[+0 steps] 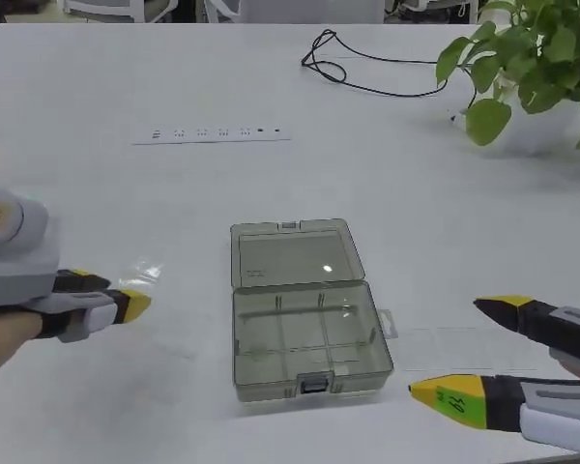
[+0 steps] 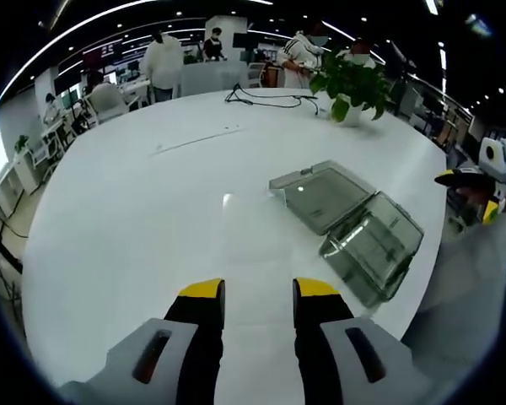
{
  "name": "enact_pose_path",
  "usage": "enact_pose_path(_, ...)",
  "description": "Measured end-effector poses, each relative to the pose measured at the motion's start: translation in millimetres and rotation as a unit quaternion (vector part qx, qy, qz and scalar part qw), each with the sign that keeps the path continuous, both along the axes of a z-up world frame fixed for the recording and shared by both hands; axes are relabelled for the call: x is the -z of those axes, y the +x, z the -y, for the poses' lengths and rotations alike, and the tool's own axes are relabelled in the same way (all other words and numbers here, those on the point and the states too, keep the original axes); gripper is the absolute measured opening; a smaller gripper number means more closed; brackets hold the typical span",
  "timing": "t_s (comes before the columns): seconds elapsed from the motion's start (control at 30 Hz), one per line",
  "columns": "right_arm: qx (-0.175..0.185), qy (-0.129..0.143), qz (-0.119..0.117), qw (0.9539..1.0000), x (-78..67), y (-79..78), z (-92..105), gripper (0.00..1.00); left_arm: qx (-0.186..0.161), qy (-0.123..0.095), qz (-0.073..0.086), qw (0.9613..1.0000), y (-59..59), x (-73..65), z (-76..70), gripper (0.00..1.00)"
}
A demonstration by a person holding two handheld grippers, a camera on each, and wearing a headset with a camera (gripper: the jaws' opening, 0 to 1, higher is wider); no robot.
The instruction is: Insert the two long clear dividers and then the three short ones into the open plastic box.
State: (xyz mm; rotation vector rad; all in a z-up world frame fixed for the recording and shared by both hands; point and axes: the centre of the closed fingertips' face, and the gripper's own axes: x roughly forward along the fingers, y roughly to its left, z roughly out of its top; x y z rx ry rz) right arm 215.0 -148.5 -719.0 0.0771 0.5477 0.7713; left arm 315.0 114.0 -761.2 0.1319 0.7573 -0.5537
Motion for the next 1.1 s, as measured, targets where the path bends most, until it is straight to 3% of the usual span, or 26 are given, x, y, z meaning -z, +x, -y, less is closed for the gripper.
enact_pose_path(0.2,0.001,0.014,0.008,0.9999,-8.3,9.3,-10.0,0.87,0.023,-0.020,0.029,0.9991,0.4,-18.5,29.0,0.30)
enact_pose_path(0.47,-0.004,0.031,0.013,0.9994,-16.6,20.0,-23.7,0.79,0.051,-0.040,0.056,0.9963,-1.9,-31.9,61.4,0.30)
enact_pose_path(0.53,-0.005,0.036,0.015,0.9992,-18.2,22.1,-27.5,0.78,0.059,-0.043,0.053,0.9959,-4.1,-32.4,68.1,0.30)
enact_pose_path(0.57,-0.005,0.036,0.015,0.9992,-18.5,23.2,-28.6,0.76,0.065,-0.045,0.061,0.9950,-5.0,-35.1,73.9,0.30)
enact_pose_path(0.8,-0.004,0.055,0.020,0.9983,-21.1,33.9,-41.7,0.69,0.092,-0.061,0.073,0.9911,-12.1,-41.7,103.4,0.30)
enact_pose_path(0.93,0.001,0.086,0.015,0.9961,-27.4,41.2,-55.8,0.63,0.102,-0.071,0.079,0.9891,-15.3,-45.4,118.5,0.30)
enact_pose_path(1.1,0.007,0.100,0.011,0.9949,-28.3,53.8,-62.3,0.58,0.113,-0.074,0.089,0.9868,-18.1,-48.3,133.0,0.30)
